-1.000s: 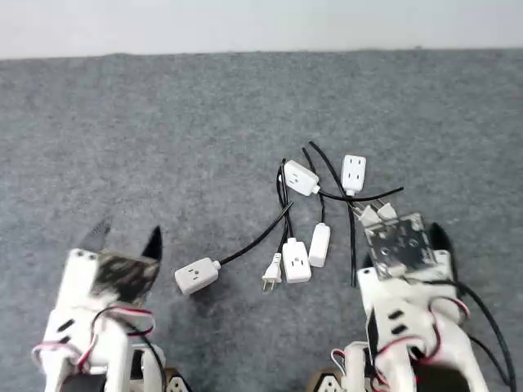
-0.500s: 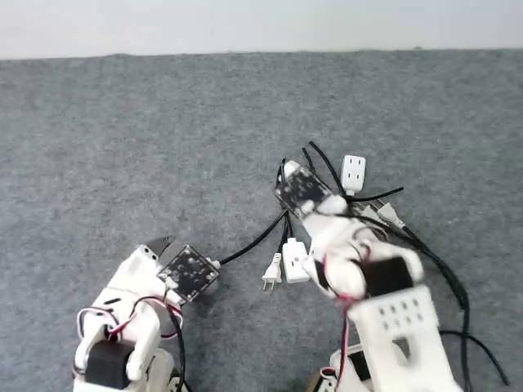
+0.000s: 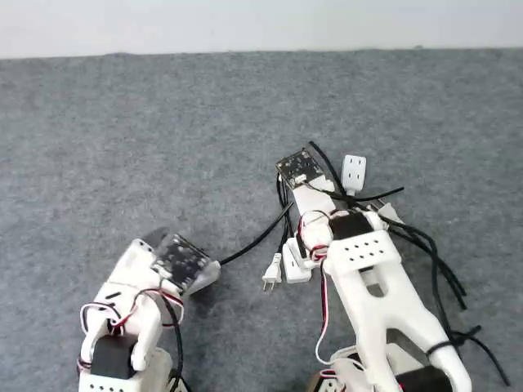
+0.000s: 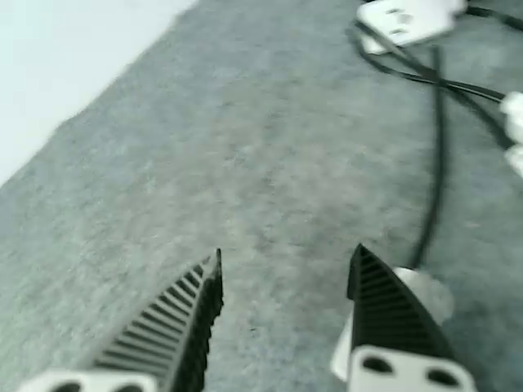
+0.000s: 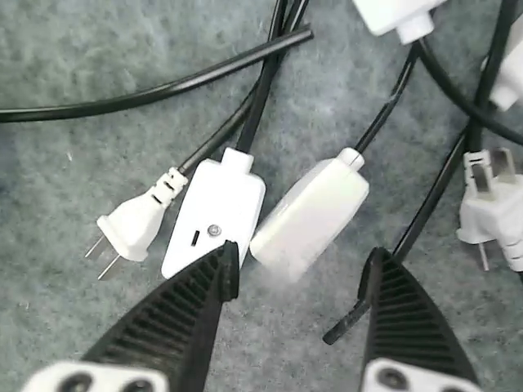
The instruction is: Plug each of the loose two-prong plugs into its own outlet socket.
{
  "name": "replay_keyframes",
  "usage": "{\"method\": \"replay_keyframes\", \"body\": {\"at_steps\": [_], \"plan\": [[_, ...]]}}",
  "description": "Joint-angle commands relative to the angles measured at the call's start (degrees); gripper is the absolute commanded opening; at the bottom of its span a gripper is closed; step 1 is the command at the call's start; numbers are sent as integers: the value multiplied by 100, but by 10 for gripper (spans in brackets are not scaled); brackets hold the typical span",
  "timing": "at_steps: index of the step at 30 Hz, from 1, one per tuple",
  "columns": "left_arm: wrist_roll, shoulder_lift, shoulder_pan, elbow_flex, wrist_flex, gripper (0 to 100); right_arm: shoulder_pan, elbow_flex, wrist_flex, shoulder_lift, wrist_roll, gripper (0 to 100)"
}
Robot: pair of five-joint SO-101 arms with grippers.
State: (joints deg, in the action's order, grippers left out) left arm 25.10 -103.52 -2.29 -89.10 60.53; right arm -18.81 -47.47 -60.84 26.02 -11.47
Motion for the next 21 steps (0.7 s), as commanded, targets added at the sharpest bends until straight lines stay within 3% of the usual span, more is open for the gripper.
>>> {"method": "replay_keyframes", "body": {"at_steps": [1, 6, 12, 17, 21], "plan": [[-97, -18, 193, 593, -202, 243, -40, -26, 119, -4, 97, 243], [-299, 1002, 167, 1640, -237, 243, -40, -62, 119, -4, 97, 243], [-607, 4018, 123, 3266, -237, 243, -31, -97, 127, -4, 70, 243], [-835, 6576, 105, 3582, -791, 243, -31, -193, 154, -13, 79, 243], [-949, 7771, 97, 3697, -1152, 243, -66, -299, 180, -66, 105, 243]]}}
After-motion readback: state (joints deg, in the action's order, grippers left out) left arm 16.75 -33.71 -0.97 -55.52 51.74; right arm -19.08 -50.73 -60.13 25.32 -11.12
